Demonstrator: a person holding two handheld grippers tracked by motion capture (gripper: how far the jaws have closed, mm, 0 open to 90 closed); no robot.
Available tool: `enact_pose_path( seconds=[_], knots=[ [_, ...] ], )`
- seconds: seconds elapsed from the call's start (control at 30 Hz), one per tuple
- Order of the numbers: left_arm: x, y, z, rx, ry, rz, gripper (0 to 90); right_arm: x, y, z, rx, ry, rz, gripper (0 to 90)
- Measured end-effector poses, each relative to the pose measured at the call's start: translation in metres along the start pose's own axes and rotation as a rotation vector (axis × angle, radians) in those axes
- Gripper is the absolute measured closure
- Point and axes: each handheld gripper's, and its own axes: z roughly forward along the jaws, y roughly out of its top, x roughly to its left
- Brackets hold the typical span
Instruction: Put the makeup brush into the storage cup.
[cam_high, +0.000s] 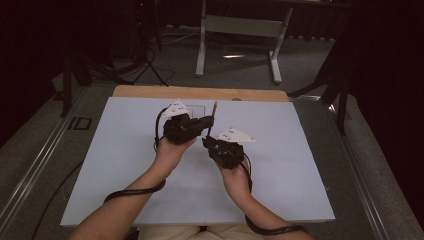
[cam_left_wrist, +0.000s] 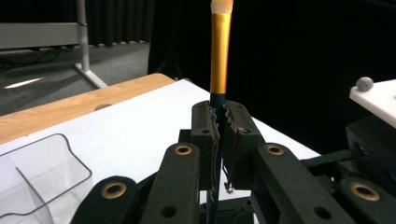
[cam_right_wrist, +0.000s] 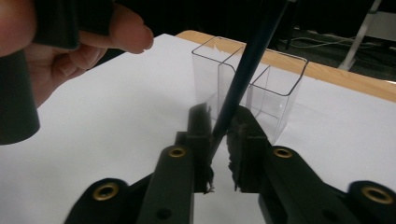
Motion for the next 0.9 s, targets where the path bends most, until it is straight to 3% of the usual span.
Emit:
enact_pose_path(
  seconds=[0.1, 0.13, 0.17, 0.37, 0.53, 0.9],
  knots=[
    [0.001, 0.000, -0.001, -0.008, -0.001, 0.006, 84.0, -0.002, 0.001, 0.000, 0.010, -0.003, 0.018, 83.1],
    [0.002, -0.001, -0.002, -0.004, -0.007, 0.002, 84.0, -0.008, 0.000, 0.000, 0.011, 0.004, 0.057, 85.5],
    [0.002, -0.001, -0.002, -0.004, -0.007, 0.002, 83.9, -0.008, 0.000, 0.000, 0.011, 0.004, 0.057, 85.5],
    [0.005, -0.001, -0.003, 0.006, -0.037, 0.003, 83.0, -0.011, 0.000, -0.001, 0.027, 0.013, 0.050, 85.9],
    [0.004, 0.004, -0.010, -0.002, -0.044, 0.039, 77.7, -0.012, -0.001, -0.002, 0.031, 0.013, 0.018, 86.1],
    [0.006, 0.020, -0.021, -0.011, -0.024, 0.049, 74.3, -0.011, -0.010, -0.001, 0.064, 0.003, -0.029, 86.0]
  ],
)
